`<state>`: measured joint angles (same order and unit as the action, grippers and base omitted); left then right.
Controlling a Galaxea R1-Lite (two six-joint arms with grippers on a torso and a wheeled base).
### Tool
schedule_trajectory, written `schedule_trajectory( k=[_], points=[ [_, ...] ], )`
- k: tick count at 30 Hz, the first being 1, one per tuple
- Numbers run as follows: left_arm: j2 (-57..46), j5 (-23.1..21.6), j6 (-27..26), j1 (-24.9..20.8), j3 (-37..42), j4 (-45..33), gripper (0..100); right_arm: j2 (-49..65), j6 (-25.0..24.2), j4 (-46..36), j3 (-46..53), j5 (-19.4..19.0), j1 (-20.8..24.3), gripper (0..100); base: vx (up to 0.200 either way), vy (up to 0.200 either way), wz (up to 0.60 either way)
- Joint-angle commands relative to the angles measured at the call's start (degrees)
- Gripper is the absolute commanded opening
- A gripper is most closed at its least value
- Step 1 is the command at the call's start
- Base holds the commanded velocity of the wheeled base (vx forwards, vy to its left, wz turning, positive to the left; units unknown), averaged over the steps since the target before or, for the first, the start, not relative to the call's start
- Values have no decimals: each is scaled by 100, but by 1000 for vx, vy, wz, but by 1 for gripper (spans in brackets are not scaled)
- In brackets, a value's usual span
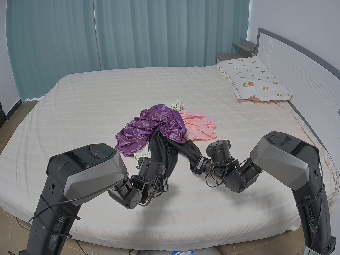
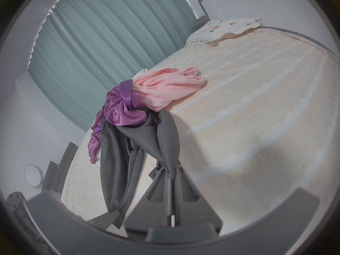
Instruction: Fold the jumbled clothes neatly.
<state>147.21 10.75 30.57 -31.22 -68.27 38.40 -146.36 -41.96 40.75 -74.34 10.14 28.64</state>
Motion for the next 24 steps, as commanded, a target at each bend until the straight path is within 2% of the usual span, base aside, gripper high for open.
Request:
schedule_trajectory(
  k=[1, 6, 11, 15, 22, 24],
  points=[
    [-70, 6, 1, 37, 24, -96, 0, -15, -5, 3, 7, -4, -7, 0, 0, 0, 0],
    [-158, 164, 45, 107, 173, -70, 0, 55, -163, 29, 69, 5, -25, 0, 0, 0, 0],
    [-826, 32, 581, 169, 780, 300, 0, 468, -207, 671, 719, -100, -42, 0, 0, 0, 0],
    [-1564, 6, 634, 160, 1395, 581, 0, 1066, -181, 1348, 1413, -355, 10, 0, 0, 0, 0],
    [-2839, 15, 625, 125, 1720, 801, 0, 2243, -207, 1646, 1580, -373, -51, 0, 0, 0, 0],
    [-3366, 15, 608, 143, 1720, 801, 0, 2885, -225, 1646, 1554, -417, -69, 0, 0, 0, 0]
  ],
)
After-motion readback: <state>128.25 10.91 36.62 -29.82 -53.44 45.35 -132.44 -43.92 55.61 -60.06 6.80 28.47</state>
